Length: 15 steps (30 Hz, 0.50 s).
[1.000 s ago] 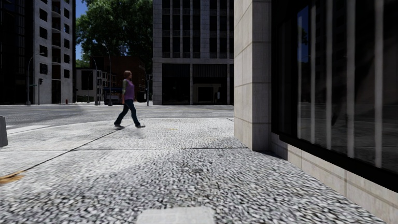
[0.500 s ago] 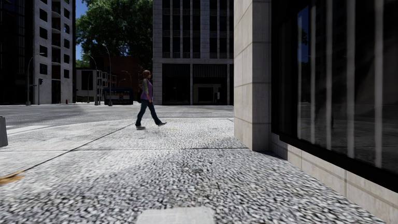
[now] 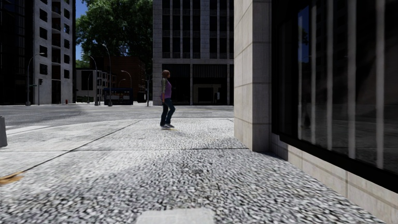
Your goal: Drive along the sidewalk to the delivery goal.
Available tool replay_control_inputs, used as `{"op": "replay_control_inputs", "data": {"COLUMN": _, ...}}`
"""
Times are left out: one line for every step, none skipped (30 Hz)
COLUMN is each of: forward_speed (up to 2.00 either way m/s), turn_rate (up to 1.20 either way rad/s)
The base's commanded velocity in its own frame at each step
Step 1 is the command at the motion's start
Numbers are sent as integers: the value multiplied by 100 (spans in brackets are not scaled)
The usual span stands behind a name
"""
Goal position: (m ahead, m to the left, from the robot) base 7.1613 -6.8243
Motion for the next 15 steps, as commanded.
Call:
{"op": "replay_control_inputs", "data": {"forward_speed": 95, "turn_rate": 0}}
{"op": "replay_control_inputs", "data": {"forward_speed": 95, "turn_rate": 0}}
{"op": "replay_control_inputs", "data": {"forward_speed": 95, "turn_rate": 0}}
{"op": "replay_control_inputs", "data": {"forward_speed": 95, "turn_rate": 0}}
{"op": "replay_control_inputs", "data": {"forward_speed": 95, "turn_rate": 0}}
{"op": "replay_control_inputs", "data": {"forward_speed": 95, "turn_rate": 0}}
{"op": "replay_control_inputs", "data": {"forward_speed": 95, "turn_rate": 0}}
{"op": "replay_control_inputs", "data": {"forward_speed": 95, "turn_rate": 0}}
{"op": "replay_control_inputs", "data": {"forward_speed": 95, "turn_rate": 0}}
{"op": "replay_control_inputs", "data": {"forward_speed": 95, "turn_rate": 0}}
{"op": "replay_control_inputs", "data": {"forward_speed": 95, "turn_rate": 0}}
{"op": "replay_control_inputs", "data": {"forward_speed": 95, "turn_rate": 0}}
{"op": "replay_control_inputs", "data": {"forward_speed": 94, "turn_rate": 0}}
{"op": "replay_control_inputs", "data": {"forward_speed": 93, "turn_rate": 0}}
{"op": "replay_control_inputs", "data": {"forward_speed": 93, "turn_rate": 0}}
